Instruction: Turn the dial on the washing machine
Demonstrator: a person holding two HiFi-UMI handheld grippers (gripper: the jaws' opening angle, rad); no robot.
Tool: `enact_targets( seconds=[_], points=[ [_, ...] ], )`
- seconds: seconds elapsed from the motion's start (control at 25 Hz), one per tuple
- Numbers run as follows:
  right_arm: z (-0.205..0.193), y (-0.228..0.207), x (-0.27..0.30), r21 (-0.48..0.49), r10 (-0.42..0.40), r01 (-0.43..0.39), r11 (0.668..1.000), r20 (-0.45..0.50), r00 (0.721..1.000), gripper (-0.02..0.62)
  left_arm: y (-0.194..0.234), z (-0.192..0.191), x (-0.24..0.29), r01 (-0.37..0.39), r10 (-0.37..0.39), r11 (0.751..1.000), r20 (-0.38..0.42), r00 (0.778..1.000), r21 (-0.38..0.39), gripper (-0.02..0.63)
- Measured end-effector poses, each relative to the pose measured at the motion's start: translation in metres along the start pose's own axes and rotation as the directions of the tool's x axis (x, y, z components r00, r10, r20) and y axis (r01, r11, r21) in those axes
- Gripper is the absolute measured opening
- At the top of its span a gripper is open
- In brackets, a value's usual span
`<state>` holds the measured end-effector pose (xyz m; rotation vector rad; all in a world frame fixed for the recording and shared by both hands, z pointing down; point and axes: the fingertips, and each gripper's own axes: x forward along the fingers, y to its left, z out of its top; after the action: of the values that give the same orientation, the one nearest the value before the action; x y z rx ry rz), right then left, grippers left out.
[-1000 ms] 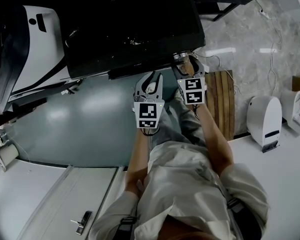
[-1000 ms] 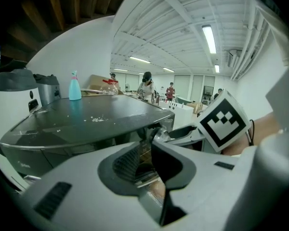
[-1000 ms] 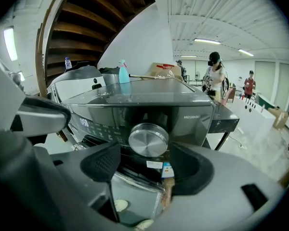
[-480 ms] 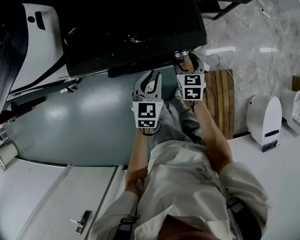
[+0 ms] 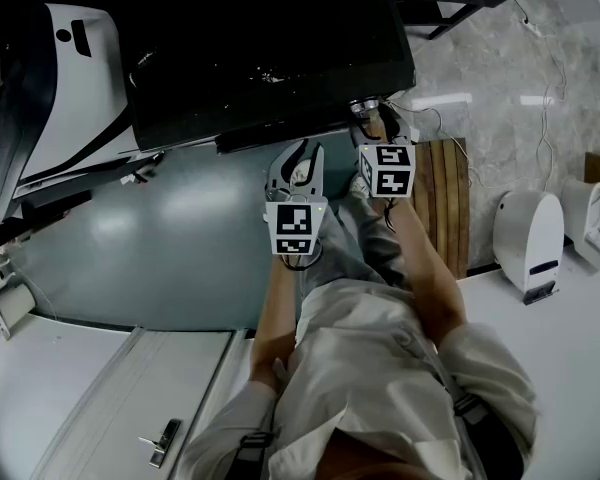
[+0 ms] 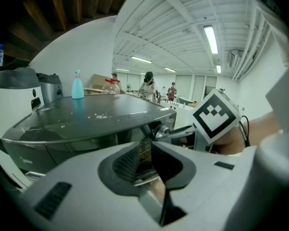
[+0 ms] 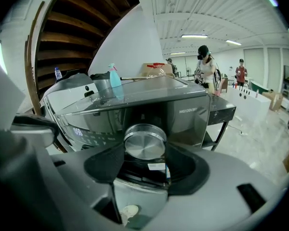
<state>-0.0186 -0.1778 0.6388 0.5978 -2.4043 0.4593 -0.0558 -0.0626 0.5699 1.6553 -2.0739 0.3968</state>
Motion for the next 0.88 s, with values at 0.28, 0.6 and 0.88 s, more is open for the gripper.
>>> enact_targets(
  seconds=[0.28, 0.6, 0.88],
  points=[
    [-0.0025, -0.0016, 0.0008, 0.097, 0.056, -0.057, 0.994, 0.014, 0.998, 0.268, -0.0027, -0.0002, 0.001, 0.0, 0.0, 1.0, 0.004, 1.0, 0.001, 0.08],
    [-0.0023, -0.0024, 0.0014, 0.19, 0.107, -0.112, 0.975, 0.035, 0.994, 0.268, -0.0046, 0.0004, 0.0018, 0.0, 0.0, 1.0, 0.005, 1.0, -0.001, 0.08],
    [-0.0022, -0.004, 0.0006, 0.273, 0.147, -0.155, 0.949, 0.051, 0.988, 0.268, -0.0055, 0.0012, 0.0028, -0.002, 0.002, 1.0, 0.006, 1.0, -0.005, 0.08]
  ],
)
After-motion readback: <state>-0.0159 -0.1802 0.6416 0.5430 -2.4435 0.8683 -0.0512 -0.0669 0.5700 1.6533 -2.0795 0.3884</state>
